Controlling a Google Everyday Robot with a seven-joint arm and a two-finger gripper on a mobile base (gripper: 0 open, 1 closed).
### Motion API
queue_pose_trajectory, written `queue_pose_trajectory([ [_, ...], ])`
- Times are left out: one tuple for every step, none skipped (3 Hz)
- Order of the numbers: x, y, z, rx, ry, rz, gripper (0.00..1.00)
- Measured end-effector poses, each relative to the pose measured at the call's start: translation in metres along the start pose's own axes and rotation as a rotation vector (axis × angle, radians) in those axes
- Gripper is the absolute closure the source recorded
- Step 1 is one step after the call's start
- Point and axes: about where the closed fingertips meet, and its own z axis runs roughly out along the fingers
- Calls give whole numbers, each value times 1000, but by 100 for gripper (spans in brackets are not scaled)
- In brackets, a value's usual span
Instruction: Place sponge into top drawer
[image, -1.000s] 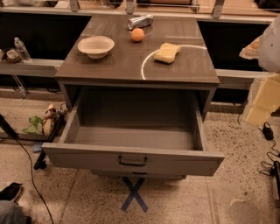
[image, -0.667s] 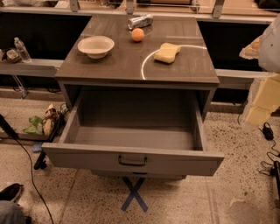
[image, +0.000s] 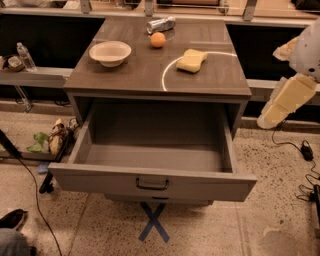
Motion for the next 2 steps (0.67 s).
queue_pose_trajectory([
  [-9, -47, 25, 69, -162, 83, 0],
  [-20, -59, 26, 124, -315, 214, 0],
])
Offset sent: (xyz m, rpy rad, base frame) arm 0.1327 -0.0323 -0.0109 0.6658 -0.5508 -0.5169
